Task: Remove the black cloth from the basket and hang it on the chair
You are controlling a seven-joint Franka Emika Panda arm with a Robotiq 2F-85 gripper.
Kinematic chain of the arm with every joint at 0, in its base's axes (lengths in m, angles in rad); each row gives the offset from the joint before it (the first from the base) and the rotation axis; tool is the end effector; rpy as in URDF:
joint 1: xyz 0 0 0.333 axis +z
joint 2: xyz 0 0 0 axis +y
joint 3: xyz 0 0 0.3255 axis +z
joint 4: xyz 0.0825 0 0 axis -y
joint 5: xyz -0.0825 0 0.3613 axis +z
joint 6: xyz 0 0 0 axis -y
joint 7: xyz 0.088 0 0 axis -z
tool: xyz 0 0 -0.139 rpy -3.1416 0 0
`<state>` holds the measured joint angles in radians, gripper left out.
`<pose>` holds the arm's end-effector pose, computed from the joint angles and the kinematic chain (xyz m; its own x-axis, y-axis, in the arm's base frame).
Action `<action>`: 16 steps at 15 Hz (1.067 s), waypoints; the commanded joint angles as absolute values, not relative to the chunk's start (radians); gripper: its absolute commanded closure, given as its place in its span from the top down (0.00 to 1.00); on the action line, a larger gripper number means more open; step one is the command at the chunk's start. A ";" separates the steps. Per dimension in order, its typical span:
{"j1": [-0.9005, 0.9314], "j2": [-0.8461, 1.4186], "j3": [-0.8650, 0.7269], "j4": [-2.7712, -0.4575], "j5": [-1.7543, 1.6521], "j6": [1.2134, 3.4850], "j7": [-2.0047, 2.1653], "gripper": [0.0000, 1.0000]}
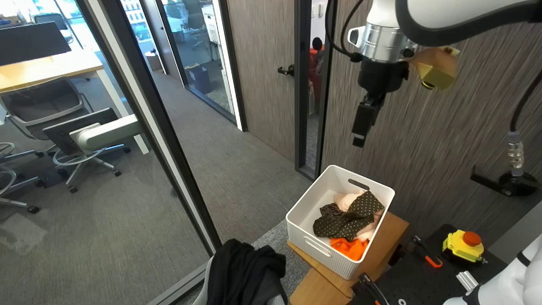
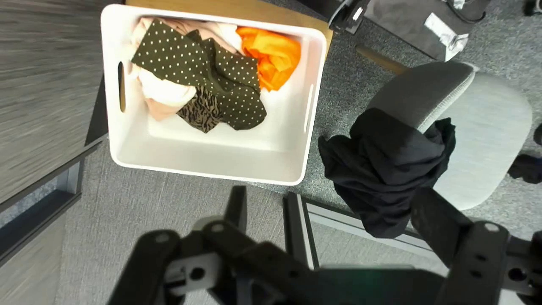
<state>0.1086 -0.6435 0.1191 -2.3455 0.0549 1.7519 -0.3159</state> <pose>0.3239 0.0890 0.5410 0.8703 0.4909 0.0392 0.4900 -0.8712 0.0307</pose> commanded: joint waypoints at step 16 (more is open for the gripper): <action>0.137 -0.649 0.014 -2.402 0.053 1.655 -0.317 1.00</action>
